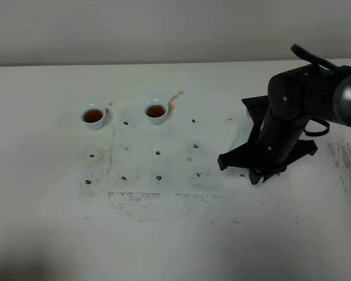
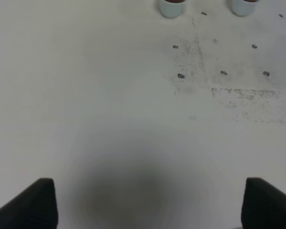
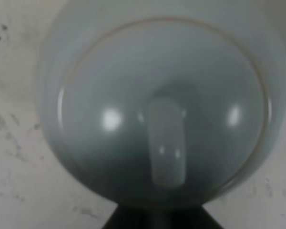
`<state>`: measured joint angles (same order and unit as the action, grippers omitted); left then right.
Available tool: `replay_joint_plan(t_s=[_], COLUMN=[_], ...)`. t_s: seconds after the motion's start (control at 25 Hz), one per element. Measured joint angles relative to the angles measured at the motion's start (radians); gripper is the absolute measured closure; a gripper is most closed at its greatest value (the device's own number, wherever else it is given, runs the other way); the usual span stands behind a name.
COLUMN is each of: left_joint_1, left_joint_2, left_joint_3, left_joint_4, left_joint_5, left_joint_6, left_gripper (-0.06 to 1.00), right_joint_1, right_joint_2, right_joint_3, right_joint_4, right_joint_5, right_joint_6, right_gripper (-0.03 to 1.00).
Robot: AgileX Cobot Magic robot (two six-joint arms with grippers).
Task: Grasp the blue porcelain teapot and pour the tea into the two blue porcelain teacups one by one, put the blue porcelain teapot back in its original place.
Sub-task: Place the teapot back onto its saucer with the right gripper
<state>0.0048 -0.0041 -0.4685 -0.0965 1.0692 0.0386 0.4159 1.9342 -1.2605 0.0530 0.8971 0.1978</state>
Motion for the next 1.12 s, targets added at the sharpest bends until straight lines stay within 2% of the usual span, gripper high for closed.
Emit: replay_joint_plan(t_s=[1.12], left_joint_1=[0.0], left_joint_2=[0.0], left_joint_3=[0.0], left_joint_4=[0.0], left_joint_5=[0.0], left_joint_6=[0.0], left_gripper=[0.2], right_joint_1=[0.0], right_joint_2=[0.047], right_joint_3=[0.0], right_joint_4=[-0.022], right_joint_5=[0.0], right_joint_6=[-0.005], right_gripper=[0.91])
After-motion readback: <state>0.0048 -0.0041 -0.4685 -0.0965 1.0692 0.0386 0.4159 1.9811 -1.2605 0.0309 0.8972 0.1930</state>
